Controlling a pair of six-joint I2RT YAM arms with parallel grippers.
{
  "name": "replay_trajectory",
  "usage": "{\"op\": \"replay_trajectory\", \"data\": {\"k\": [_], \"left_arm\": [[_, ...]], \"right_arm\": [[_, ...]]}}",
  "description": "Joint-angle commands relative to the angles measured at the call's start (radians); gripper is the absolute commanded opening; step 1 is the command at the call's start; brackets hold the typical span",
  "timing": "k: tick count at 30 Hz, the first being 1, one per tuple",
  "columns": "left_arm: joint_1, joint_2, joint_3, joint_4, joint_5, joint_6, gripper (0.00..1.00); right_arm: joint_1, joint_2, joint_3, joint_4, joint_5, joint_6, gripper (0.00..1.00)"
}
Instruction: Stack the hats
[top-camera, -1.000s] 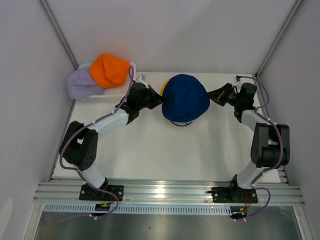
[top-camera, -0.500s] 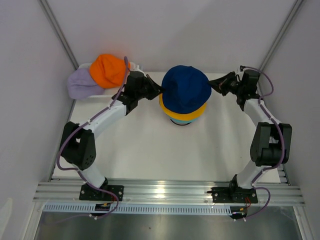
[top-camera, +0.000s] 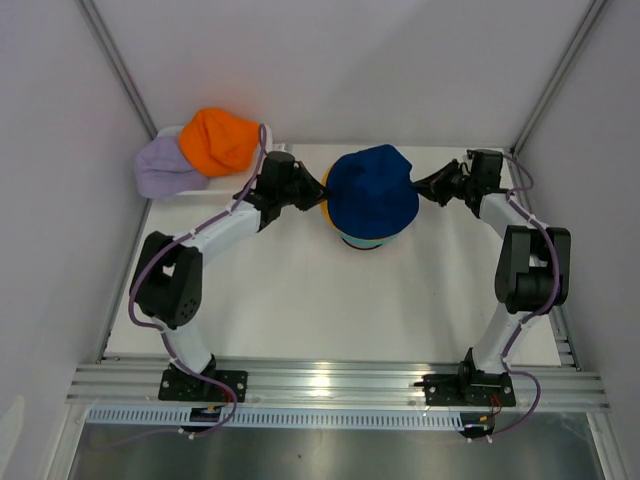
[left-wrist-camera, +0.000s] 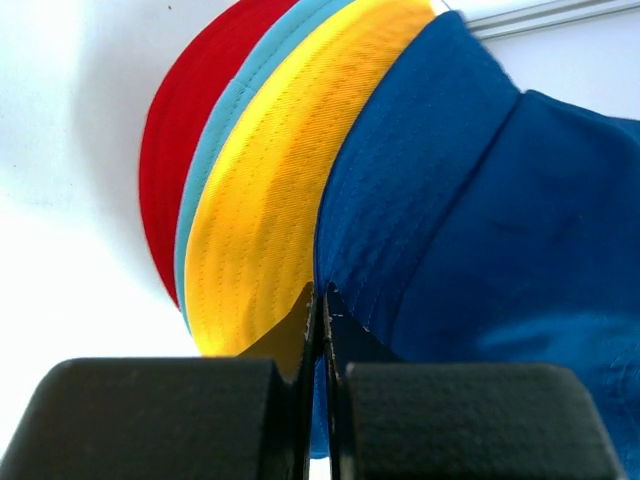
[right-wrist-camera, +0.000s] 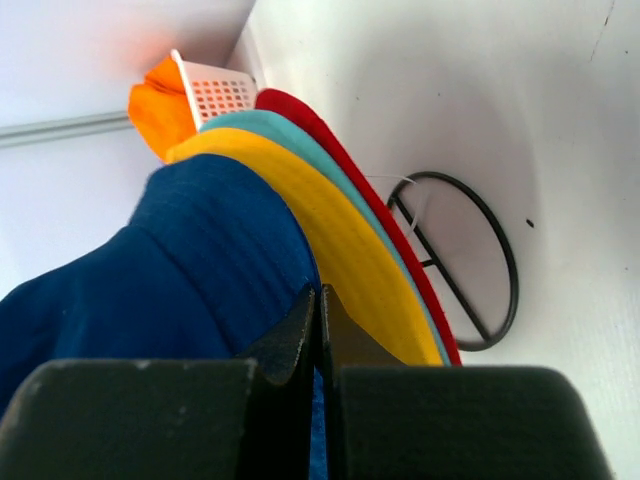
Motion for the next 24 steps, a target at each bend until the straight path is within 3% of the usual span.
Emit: {"op": "replay_trajectory", "data": {"k": [1, 8, 18, 24], "left_arm": [[0.015, 0.005, -0.052, -0.003, 0.011, -0.005, 0.01], [0.030, -0.044, -0.161, 0.052, -0.017, 0.078, 0.01], [0.042, 0.020, -0.107, -0.002, -0.095, 0.158, 0.01], [0.042, 0.011, -0.167, 0.001, -0.132, 0.164, 0.01]], "right_arm": [[0.012, 0.008, -0.011, -0.015, 0.029, -0.076, 0.00], [0.016, -0.018, -0.075, 0.066, 0.038, -0.122, 0.00], [0.023, 0.037, -0.044, 0.110, 0.079, -0.188, 0.00], [0.044, 0.039, -0.023, 0.121, 0.115, -0.237, 0.00]]}}
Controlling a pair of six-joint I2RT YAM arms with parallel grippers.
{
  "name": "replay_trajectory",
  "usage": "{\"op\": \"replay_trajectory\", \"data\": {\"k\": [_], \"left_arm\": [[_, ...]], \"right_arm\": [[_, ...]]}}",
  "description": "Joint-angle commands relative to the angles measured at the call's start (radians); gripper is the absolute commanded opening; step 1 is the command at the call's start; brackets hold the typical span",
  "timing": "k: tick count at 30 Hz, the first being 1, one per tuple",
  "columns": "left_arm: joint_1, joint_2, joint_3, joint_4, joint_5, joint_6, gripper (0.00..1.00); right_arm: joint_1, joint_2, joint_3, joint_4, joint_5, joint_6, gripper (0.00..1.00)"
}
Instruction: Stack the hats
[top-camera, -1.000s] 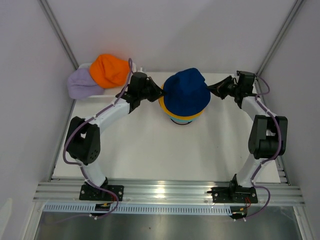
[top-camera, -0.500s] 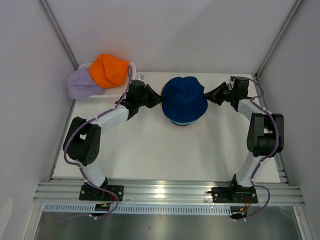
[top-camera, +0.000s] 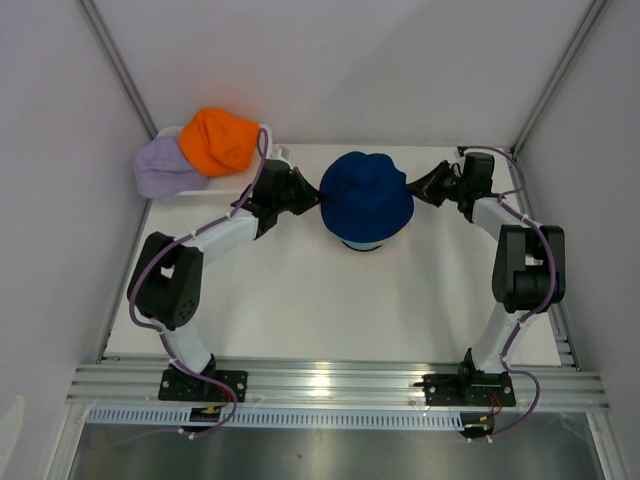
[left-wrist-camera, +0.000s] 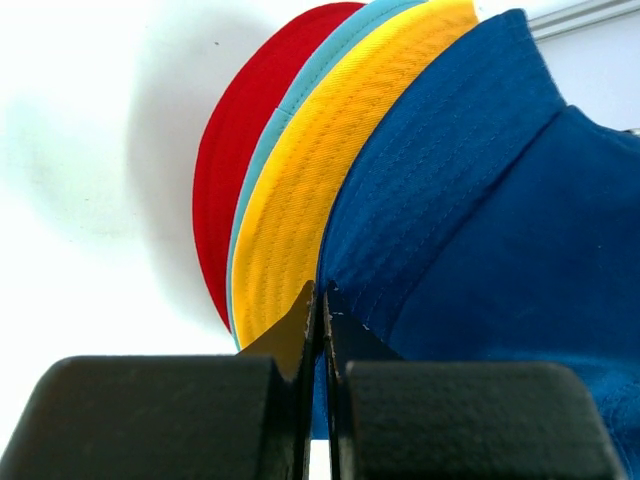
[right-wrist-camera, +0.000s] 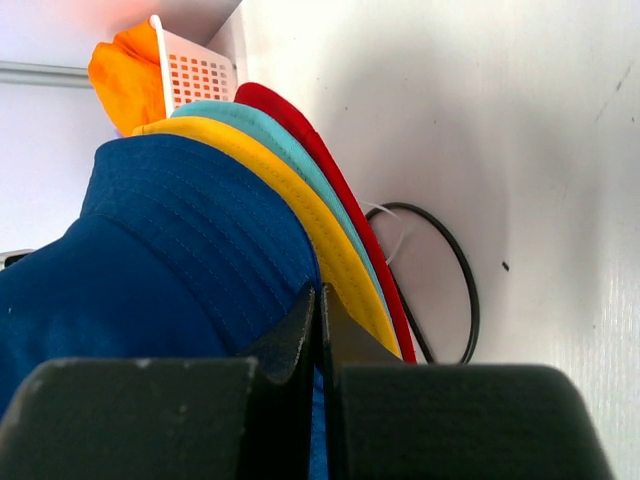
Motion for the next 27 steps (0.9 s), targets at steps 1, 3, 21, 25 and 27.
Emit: {"op": "replay_trajectory", "data": {"k": [1, 3, 21, 25, 27], "left_arm": [[0.021, 0.020, -0.060, -0.125, -0.107, 0.066, 0.01], [0.023, 0.020, -0.077, -0.131, -0.119, 0.065, 0.01], [-0.019, -0.014, -0.139, -0.180, -0.133, 0.063, 0.02], [-0.042, -0.077, -0.195, -0.160, -0.116, 0.051, 0.02], [-0.063, -0.104, -0.205, -0.152, -0.112, 0.054, 0.02]], "right_arm": [[0.009, 0.030, 0.031, 0.005, 0.091, -0.078, 0.00], [0.013, 0.042, 0.046, -0.006, 0.114, -0.090, 0.00], [0.078, 0.143, 0.242, -0.217, 0.194, -0.196, 0.02], [0.081, 0.197, 0.342, -0.253, 0.167, -0.214, 0.13], [0.081, 0.218, 0.371, -0.270, 0.148, -0.223, 0.20]]}}
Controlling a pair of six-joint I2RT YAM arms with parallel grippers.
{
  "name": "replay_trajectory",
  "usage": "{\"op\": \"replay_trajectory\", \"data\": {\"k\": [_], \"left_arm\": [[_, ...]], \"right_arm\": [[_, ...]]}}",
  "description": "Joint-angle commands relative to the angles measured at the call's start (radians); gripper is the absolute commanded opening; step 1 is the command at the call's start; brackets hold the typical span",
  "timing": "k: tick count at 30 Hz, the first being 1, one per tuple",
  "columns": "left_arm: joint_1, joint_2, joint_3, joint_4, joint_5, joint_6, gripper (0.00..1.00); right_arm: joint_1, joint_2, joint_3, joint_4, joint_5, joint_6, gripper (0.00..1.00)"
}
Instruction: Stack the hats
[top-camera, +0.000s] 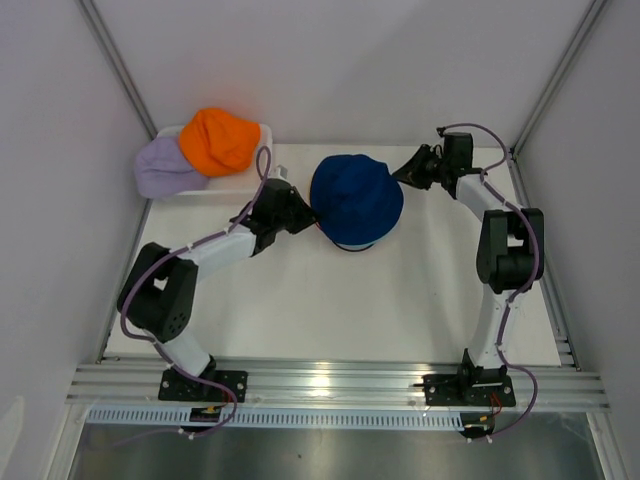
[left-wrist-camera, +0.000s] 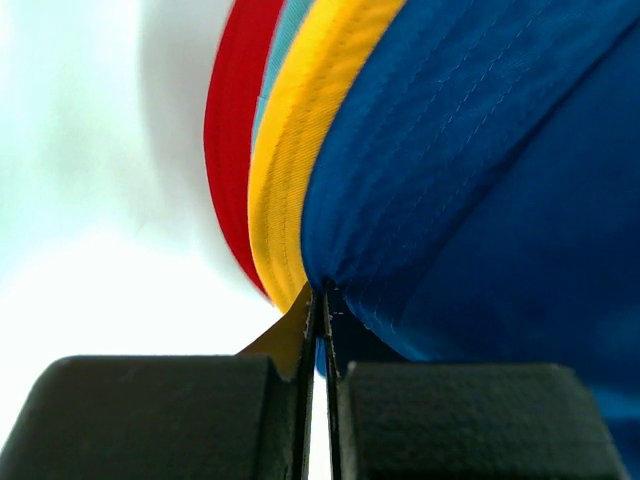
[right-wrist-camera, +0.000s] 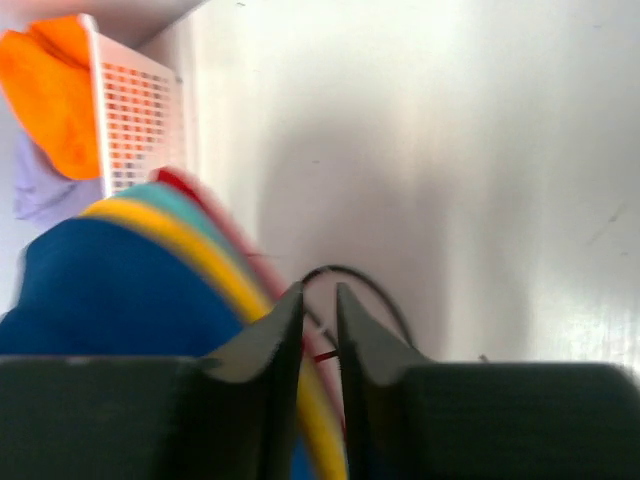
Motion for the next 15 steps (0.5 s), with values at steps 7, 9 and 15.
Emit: {"op": "replay_trajectory", "data": {"k": [7, 9, 15], "left_arm": [[-0.034, -0.197, -0.089, -0.220, -0.061, 0.088, 0.27], [-0.010, -0.277, -0.081, -0.226, -0.060, 0.127, 0.46], [0.099, -0.371, 0.043, -0.231, 0.039, 0.260, 0.66]], "right_arm": [[-0.038, 0.018, 0.227, -0.263, 0.063, -0.150, 0.69], [-0.062, -0.043, 0.218, -0.276, 0.050, -0.144, 0.74], [-0.119, -0.223, 0.106, -0.247, -0.013, -0.130, 0.81]]}}
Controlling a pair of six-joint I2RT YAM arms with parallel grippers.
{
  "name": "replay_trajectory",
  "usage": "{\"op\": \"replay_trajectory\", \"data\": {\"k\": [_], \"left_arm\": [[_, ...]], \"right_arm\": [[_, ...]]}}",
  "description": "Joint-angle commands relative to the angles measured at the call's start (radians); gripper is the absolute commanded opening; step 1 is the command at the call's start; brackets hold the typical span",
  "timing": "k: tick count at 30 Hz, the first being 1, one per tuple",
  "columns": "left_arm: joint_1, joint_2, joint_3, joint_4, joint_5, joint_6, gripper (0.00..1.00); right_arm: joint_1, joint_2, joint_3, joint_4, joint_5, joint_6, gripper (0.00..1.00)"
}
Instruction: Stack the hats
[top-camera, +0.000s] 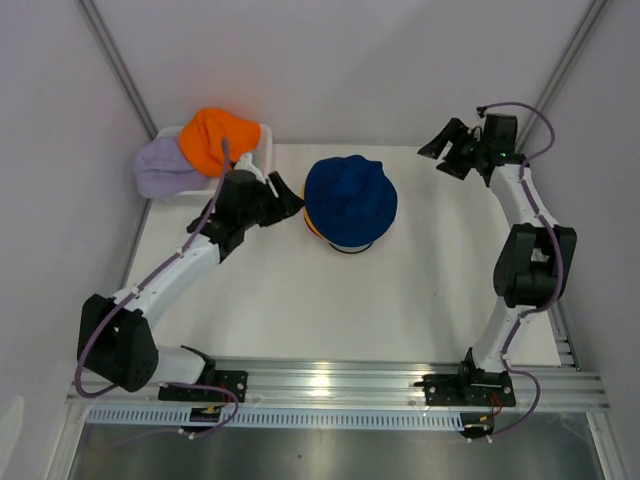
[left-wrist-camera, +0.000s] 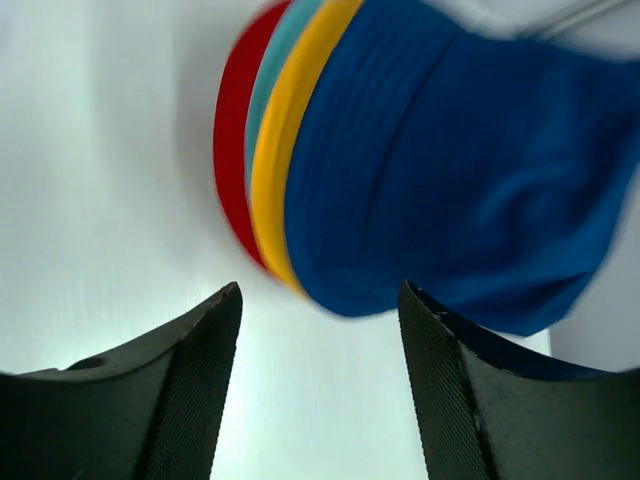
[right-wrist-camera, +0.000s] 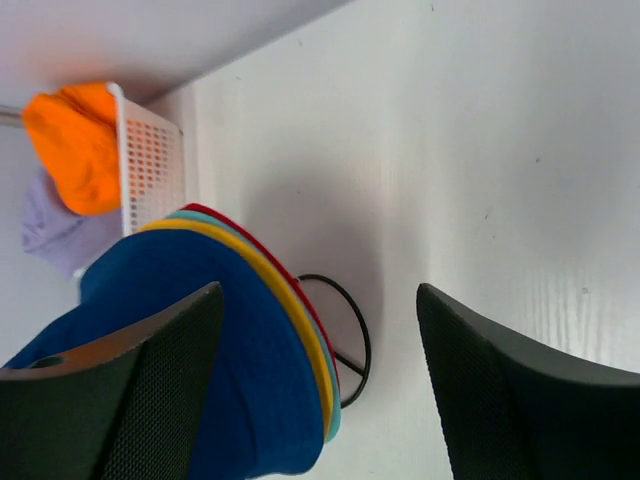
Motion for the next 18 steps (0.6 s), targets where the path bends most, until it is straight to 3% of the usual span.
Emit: {"op": "replay_trajectory", "data": {"k": [1, 5, 9, 14, 18], "left_arm": [[0.064, -0.029, 0.129, 0.052, 0.076, 0.126, 0.68], [0.118, 0.085, 0.260, 0.127, 0.246, 0.215, 0.76], [0.124, 0.215, 0.365, 0.235, 0.342, 0.212, 0.77], [0.126, 0.385, 0.467, 0.280, 0.346, 0.151, 0.76], [0.126, 0.453, 0.491, 0.275, 0.319, 0.117, 0.75]], "right_arm": [[-0.007, -0.190, -0.085, 0.014, -0.037, -0.012, 0.82], [0.022, -0.302, -0.246, 0.083, -0.039, 0.031, 0.84], [0.063, -0.362, -0.337, 0.097, -0.021, 0.056, 0.84], [0.108, -0.440, -0.459, 0.138, -0.024, 0.102, 0.85], [0.157, -0.497, -0.517, 0.143, 0.059, 0.114, 0.86]]}}
